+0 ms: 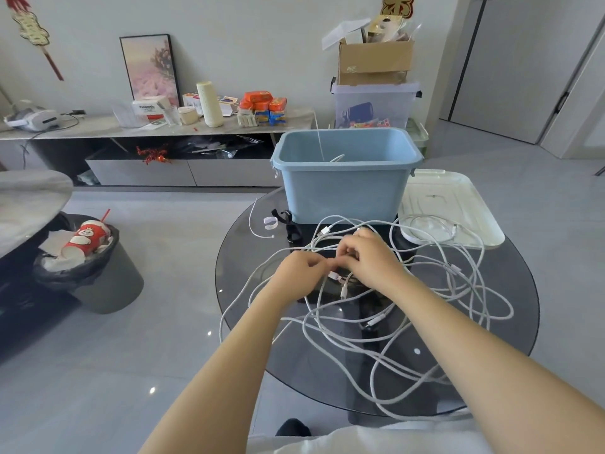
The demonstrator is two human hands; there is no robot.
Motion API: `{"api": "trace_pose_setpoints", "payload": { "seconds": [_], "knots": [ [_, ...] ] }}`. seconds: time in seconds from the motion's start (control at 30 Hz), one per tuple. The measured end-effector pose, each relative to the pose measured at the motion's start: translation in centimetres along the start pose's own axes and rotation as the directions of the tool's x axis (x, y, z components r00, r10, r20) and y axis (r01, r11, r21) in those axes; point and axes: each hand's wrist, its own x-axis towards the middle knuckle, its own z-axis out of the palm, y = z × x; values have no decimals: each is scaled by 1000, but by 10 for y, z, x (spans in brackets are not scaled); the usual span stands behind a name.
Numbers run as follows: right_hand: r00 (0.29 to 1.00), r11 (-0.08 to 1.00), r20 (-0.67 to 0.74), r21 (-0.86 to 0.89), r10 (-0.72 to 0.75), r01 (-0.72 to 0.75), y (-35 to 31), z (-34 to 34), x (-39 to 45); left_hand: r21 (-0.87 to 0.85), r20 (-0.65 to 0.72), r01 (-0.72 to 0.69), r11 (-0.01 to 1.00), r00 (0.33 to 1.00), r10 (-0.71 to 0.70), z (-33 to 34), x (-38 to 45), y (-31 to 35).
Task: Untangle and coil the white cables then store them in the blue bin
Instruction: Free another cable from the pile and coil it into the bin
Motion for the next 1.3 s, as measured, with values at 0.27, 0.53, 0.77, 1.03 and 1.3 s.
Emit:
{"api": "trace_pose_setpoints", "payload": {
  "seconds": [0.27,0.53,0.77,1.03,1.3],
  "knots": [
    [879,959,-437,275,193,-74,-7,-39,8,-342,-68,-42,939,997,20,-17,-5,33],
    [788,894,-507,431,349,-119,-4,-59,11,336,-354,-185,923,884,306,-5,11,31],
    [966,926,-160,350,205,-139,0,-62,9,-448,-488,-138,883,866,-113,-16,12,51],
    [919,875,-172,408,355,-262,8,-63,11,-381,-497,-80,921,858,-132,-13,14,52],
    [981,751,-87,656,170,-72,-24,-77,8,-352,-371,-256,900,921,117,-10,10,69]
  ]
}}
